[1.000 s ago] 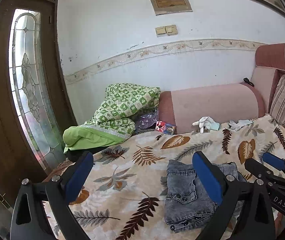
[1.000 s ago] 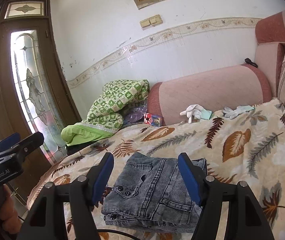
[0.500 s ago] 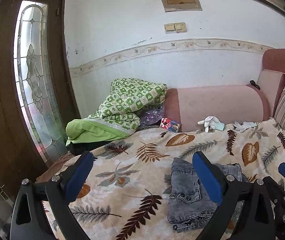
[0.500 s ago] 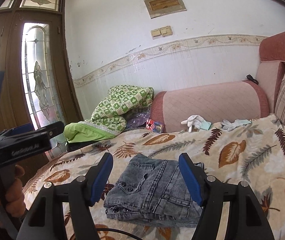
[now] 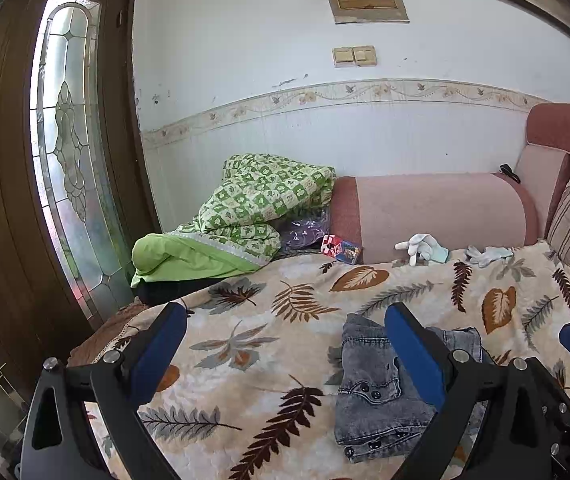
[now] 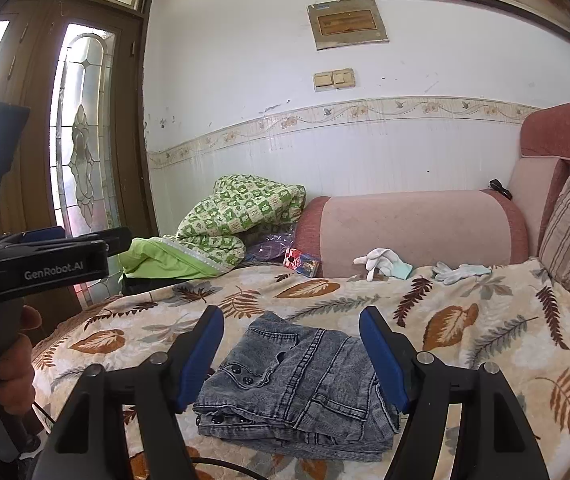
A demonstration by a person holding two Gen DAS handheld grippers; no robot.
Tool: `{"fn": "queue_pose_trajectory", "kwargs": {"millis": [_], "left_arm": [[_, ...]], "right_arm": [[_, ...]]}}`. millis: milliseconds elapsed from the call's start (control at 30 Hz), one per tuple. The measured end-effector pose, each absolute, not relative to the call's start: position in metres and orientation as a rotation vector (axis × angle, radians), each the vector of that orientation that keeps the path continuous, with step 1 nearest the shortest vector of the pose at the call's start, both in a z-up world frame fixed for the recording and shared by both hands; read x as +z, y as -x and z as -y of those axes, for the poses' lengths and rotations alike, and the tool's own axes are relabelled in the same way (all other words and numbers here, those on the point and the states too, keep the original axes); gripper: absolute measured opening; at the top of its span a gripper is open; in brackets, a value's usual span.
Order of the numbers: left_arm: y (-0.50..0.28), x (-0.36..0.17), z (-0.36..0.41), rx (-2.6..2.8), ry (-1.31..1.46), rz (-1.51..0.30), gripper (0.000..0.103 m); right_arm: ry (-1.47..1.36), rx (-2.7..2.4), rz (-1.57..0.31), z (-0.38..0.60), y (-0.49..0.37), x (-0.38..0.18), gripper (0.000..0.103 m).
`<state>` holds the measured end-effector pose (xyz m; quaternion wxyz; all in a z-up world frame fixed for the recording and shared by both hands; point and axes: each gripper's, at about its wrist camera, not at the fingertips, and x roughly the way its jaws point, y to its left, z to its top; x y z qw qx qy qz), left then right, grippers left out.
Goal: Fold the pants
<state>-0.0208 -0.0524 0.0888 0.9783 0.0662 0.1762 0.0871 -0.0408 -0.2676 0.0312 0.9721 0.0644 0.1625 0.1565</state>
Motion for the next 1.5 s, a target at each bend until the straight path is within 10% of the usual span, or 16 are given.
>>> {"fn": "queue_pose_trajectory", "kwargs": {"millis": [1500], "left_arm": [[0.021,0.078,0.037,0.181,-0.1,-0.389,0.099]], "right_arm": [[-0.135,0.302,-0.348,0.27,0.035,0.029,0.074]]}}
